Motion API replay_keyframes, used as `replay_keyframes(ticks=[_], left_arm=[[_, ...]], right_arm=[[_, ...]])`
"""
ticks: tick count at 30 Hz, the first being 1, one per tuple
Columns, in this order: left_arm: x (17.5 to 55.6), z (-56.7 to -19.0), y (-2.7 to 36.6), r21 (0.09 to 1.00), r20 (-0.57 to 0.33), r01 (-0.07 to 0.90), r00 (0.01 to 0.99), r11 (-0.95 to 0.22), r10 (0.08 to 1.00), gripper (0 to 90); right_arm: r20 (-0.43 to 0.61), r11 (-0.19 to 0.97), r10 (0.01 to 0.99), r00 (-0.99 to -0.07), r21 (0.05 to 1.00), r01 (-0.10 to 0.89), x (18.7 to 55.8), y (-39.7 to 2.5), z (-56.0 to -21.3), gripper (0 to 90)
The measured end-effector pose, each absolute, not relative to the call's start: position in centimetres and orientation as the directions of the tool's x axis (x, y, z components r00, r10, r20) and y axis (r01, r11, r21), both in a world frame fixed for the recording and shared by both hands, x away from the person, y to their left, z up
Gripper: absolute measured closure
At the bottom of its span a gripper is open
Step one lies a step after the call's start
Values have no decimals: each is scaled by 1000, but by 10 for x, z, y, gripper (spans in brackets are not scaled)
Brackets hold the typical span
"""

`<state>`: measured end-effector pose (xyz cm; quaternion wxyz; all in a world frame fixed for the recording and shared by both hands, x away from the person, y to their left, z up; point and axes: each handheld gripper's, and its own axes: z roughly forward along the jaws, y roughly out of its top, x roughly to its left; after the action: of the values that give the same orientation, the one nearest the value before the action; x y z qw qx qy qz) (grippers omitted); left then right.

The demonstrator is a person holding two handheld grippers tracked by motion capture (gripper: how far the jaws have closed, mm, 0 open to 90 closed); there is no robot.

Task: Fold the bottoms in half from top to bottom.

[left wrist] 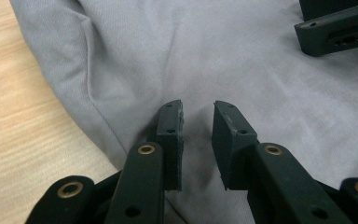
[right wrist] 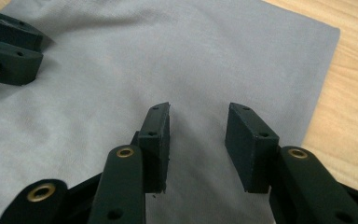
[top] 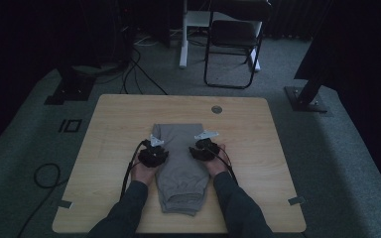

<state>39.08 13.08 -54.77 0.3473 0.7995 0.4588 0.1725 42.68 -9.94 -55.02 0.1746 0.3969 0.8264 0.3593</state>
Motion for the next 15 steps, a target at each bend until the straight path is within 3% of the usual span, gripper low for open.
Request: replay_keyframes(ticks=[15], left_arm=[[330,-550,136,723,-76,603,554,-336,829,742]], right_arm=[[-8,467,740,-673,726,504,370,-107,-550,607]])
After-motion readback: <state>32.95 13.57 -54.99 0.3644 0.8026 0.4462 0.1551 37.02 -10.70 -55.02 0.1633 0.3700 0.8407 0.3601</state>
